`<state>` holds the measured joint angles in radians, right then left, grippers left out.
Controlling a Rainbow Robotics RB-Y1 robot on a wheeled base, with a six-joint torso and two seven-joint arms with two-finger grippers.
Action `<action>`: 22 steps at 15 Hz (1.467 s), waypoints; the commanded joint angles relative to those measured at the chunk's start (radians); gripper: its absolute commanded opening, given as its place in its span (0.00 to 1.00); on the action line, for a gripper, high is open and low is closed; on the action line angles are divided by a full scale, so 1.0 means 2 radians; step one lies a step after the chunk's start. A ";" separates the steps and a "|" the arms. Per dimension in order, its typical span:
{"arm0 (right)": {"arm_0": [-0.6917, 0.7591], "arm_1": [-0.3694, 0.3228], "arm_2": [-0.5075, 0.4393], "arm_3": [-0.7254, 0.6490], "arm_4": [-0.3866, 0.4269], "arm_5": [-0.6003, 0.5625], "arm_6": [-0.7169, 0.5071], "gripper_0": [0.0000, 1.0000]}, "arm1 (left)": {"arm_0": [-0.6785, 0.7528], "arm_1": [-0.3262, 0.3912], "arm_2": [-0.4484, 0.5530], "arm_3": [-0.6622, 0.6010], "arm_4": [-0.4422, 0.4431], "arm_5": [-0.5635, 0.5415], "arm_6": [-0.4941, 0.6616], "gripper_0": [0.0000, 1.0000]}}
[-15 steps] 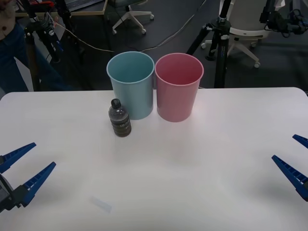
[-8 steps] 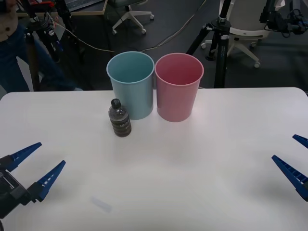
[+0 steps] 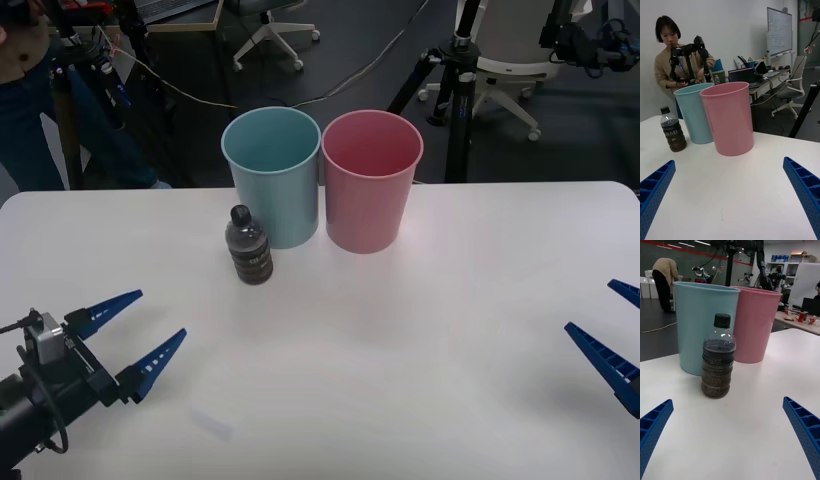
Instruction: Grasp the object on the table and drop it into the matching bin: aluminum can to the light blue bin, PET bottle to the pink bin.
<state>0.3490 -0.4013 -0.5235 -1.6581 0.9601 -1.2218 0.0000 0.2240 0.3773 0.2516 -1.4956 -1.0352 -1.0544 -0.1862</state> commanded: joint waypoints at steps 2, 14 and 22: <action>0.000 0.000 0.000 0.000 0.000 0.000 0.000 1.00 | -0.024 0.000 -0.004 0.020 -0.014 -0.004 -0.004 1.00; 0.000 0.000 0.000 0.000 0.000 0.000 0.000 1.00 | -0.140 -0.041 -0.024 0.147 -0.054 0.016 -0.040 1.00; 0.000 0.000 0.000 0.000 0.000 0.000 0.000 1.00 | -0.196 -0.051 -0.040 0.212 -0.048 0.057 -0.084 1.00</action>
<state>0.3491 -0.4014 -0.5236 -1.6581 0.9600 -1.2217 0.0000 -0.1637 0.2805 0.1754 -1.0707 -1.1298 -0.9533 -0.3508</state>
